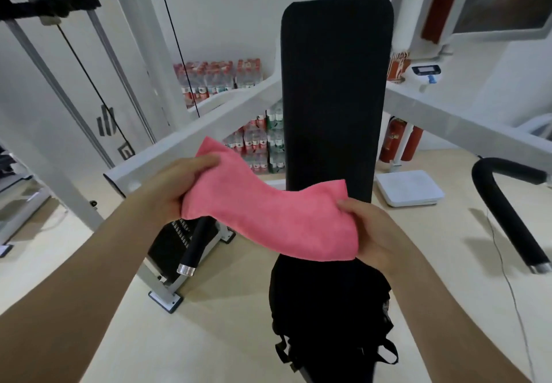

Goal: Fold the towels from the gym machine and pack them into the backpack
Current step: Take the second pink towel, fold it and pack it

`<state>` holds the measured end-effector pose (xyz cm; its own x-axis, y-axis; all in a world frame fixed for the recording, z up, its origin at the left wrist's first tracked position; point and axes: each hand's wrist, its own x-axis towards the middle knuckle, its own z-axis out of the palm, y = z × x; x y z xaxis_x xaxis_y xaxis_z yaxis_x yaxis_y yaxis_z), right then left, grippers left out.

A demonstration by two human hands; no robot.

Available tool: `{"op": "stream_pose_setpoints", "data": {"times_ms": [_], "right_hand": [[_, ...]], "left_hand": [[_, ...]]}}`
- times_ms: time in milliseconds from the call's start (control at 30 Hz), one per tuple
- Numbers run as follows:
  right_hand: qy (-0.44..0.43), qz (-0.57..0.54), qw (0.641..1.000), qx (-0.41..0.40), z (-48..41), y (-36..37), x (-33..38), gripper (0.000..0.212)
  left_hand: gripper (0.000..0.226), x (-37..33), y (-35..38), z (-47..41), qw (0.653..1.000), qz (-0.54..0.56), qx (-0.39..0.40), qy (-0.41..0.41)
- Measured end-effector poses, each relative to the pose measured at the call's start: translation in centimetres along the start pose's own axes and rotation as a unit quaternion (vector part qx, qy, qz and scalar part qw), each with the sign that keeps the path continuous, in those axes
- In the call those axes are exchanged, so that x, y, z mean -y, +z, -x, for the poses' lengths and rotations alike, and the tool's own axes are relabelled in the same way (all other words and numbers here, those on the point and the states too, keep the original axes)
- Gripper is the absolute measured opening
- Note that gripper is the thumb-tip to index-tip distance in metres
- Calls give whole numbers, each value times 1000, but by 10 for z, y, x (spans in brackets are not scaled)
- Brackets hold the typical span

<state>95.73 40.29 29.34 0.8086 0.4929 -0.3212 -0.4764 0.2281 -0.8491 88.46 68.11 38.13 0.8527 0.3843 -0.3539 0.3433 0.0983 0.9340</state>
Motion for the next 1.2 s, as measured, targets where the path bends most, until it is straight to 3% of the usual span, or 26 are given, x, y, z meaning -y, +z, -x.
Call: {"op": "stream_pose_setpoints", "data": {"times_ms": [67, 133, 233, 300, 333, 433, 533, 767, 933, 1067, 1200], "right_hand": [[0, 77, 995, -61, -3, -7, 8, 23], [-12, 149, 979, -140, -9, -17, 14, 21], [-51, 287, 931, -221, -19, -29, 16, 25], [-85, 367, 896, -235, -22, -31, 20, 29], [-95, 395, 884, -230, -23, -29, 24, 31], [-114, 468, 852, -206, -26, -19, 36, 40], [-145, 476, 849, -178, -30, -1, 40, 49], [-209, 439, 862, -148, -33, 12, 35, 50], [-246, 452, 834, -198, -32, -3, 47, 50], [-267, 479, 816, -185, -33, -1, 54, 51], [-267, 448, 836, -172, -40, 1, 57, 47]], "left_hand": [[28, 4, 1, -4, 999, -43, 14, -11], [22, 10, 8, -7, 987, -157, -17, 31], [12, 21, 29, -15, 887, -421, -93, 165], [16, 24, 45, -17, 854, -466, -116, 201], [18, 24, 53, -19, 864, -453, -114, 188], [28, 16, 84, -16, 961, -249, -80, 86], [27, 14, 125, -8, 985, -157, -43, 58], [22, 31, 182, -15, 968, -171, -70, 173], [16, 28, 178, -24, 948, -199, -103, 227], [19, 22, 182, -29, 900, -312, -107, 284], [22, 26, 196, -32, 911, -287, -86, 285]]}}
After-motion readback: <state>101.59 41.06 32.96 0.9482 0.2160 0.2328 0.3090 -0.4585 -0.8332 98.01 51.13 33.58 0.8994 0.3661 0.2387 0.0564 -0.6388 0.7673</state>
